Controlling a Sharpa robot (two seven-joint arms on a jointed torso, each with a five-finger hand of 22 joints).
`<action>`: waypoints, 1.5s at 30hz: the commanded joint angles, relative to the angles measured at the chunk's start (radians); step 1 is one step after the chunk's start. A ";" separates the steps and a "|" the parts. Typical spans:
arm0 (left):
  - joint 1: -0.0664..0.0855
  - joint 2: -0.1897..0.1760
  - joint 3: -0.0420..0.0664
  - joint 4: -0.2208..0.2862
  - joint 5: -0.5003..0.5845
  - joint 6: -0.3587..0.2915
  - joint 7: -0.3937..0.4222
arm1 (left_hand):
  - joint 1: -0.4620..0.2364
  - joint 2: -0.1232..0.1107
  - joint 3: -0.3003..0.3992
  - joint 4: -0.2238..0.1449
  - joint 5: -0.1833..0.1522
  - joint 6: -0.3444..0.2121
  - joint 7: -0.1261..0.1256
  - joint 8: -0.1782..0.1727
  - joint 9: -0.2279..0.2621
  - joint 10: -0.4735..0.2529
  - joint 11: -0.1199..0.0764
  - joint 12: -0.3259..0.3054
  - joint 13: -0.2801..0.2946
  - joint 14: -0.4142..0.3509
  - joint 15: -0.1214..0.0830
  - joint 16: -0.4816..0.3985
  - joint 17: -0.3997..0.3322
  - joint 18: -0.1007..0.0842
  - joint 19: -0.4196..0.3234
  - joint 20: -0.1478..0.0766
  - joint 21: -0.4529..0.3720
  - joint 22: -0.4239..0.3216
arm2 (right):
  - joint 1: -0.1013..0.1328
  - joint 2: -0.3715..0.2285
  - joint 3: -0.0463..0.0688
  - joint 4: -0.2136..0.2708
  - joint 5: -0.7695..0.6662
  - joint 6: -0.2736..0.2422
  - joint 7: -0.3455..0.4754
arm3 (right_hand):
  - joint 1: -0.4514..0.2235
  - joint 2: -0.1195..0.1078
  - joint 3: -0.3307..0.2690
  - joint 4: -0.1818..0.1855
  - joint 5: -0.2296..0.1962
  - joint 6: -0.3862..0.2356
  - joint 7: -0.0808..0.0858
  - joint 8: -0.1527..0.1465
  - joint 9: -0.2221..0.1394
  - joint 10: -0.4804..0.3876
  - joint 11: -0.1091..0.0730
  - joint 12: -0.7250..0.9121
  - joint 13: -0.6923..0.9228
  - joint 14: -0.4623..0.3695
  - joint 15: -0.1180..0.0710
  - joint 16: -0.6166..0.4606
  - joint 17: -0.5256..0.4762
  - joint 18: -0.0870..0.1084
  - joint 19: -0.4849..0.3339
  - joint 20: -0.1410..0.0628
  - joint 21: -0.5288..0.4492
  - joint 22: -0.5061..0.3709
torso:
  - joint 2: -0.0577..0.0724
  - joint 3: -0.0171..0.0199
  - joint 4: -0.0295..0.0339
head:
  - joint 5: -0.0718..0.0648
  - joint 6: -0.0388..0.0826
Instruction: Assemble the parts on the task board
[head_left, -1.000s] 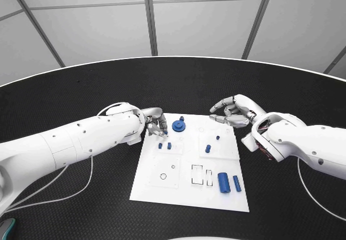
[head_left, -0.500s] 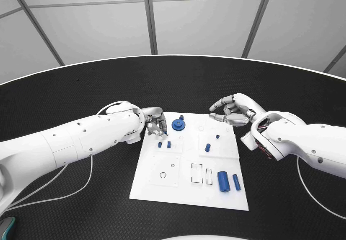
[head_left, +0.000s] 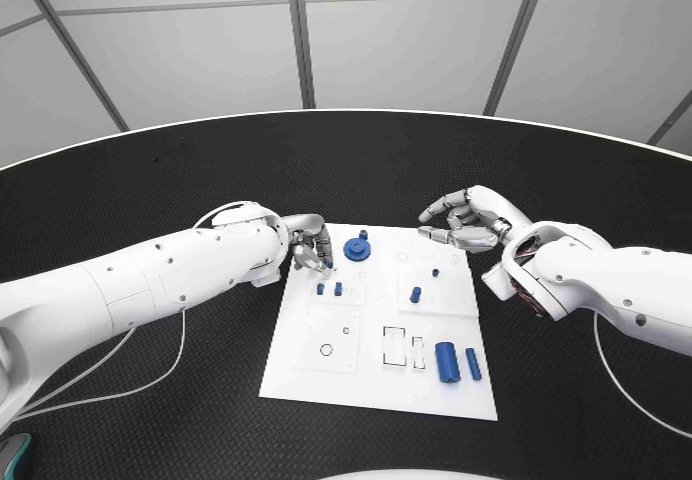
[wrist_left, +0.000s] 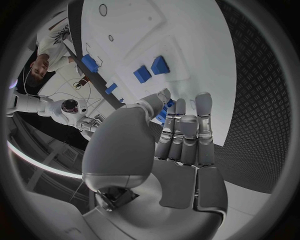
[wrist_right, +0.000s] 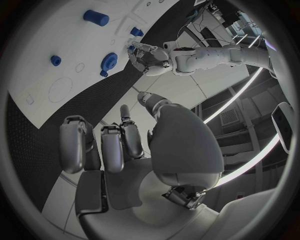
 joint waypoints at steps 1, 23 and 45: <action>0.000 0.000 0.000 -0.002 -0.001 0.001 0.000 | 0.006 0.001 0.004 -0.002 -0.003 -0.003 -0.001 0.005 0.001 0.001 0.003 -0.004 0.001 -0.001 0.000 0.002 -0.001 0.007 0.001 0.002 -0.005 -0.001 | 0.000 0.000 0.000 0.000 0.000 0.000 0.000 | -0.001 0.006 -0.001 0.006 0.003 0.005 0.002 0.005 -0.001 0.002 0.000 0.004 0.095 0.084 -0.007 -0.002 0.168 0.009 0.027 -0.008 -0.002 0.058 | 0.000 0.0003 -0.0012 | 0.001 -0.001; -0.001 0.016 0.000 -0.006 -0.026 0.026 0.000 | 0.008 0.001 0.005 -0.003 -0.003 -0.003 -0.001 0.004 0.002 0.001 0.003 -0.005 0.001 -0.002 0.000 0.002 0.000 0.008 0.000 0.002 -0.007 -0.003 | 0.000 0.000 0.000 0.002 0.000 0.000 0.000 | -0.001 0.006 -0.001 0.006 0.003 0.005 0.002 0.005 -0.001 0.002 0.000 0.004 0.095 0.084 -0.007 -0.002 0.168 0.009 0.027 -0.008 -0.002 0.058 | -0.001 0.0008 0.0004 | -0.002 -0.006; -0.001 0.017 0.000 0.001 -0.027 0.021 0.012 | 0.010 -0.009 0.002 -0.002 -0.003 -0.022 0.007 -0.012 0.001 -0.002 0.009 -0.012 0.003 0.002 0.005 0.007 0.022 0.007 0.000 0.005 -0.010 -0.005 | 0.000 0.001 0.000 0.001 0.000 0.000 0.001 | -0.001 0.006 -0.001 0.006 0.003 0.005 0.002 0.005 -0.001 0.002 0.000 0.004 0.095 0.084 -0.007 -0.002 0.168 0.009 0.027 -0.008 -0.002 0.058 | -0.001 0.0010 -0.0003 | -0.004 -0.008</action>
